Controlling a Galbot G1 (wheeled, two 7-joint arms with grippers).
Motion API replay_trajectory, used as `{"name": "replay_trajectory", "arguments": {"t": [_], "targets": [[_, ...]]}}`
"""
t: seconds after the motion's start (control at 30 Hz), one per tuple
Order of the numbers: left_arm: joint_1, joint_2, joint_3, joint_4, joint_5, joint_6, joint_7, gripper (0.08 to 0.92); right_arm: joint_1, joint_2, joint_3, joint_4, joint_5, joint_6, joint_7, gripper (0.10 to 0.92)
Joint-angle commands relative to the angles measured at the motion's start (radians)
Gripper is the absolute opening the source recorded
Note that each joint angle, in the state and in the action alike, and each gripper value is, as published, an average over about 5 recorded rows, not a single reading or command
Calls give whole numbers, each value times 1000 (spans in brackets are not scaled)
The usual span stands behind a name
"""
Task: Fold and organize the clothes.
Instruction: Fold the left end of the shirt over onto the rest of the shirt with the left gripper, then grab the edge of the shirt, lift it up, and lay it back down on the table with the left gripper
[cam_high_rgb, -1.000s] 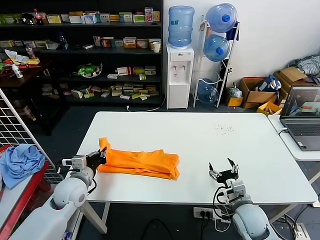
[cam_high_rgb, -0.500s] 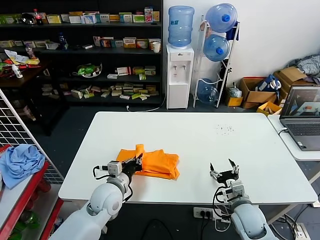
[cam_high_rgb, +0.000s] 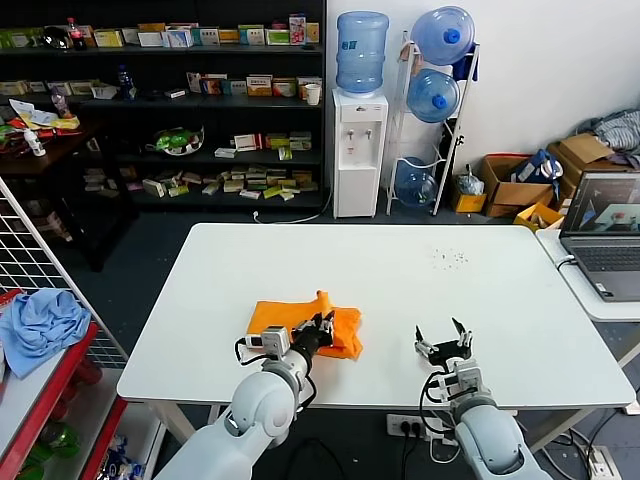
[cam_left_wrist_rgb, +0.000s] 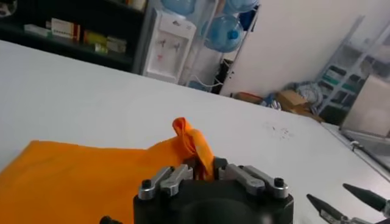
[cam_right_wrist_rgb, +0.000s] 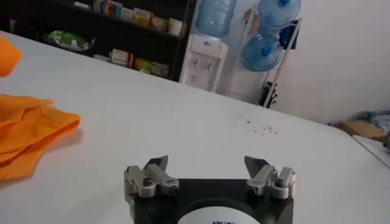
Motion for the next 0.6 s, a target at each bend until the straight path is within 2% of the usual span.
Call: {"name": "replay_trajectory", "arguments": {"t": [0.03, 0.13, 0.23, 0.37, 0.5, 0.6], "targets": [[-9, -101, 3, 46, -3, -216, -4, 398, 0, 7, -6, -4, -6, 1, 1, 823], [-3, -98, -14, 38, -3, -237, -10, 484, -3, 6, -9, 2, -7, 0, 1, 823], [9, -45, -34, 13, 5, -222, -2, 571, -6, -1, -10, 10, -6, -2, -2, 823], [33, 90, -77, -4, 23, -162, 51, 675, -7, -14, -9, 16, -5, -1, -15, 823], [61, 227, -122, -10, 21, -80, 161, 777, -7, -22, -15, 16, -6, 5, -37, 823], [75, 296, -157, -8, 4, -6, 247, 815, -6, -24, -21, 14, -7, 8, -47, 823]]}}
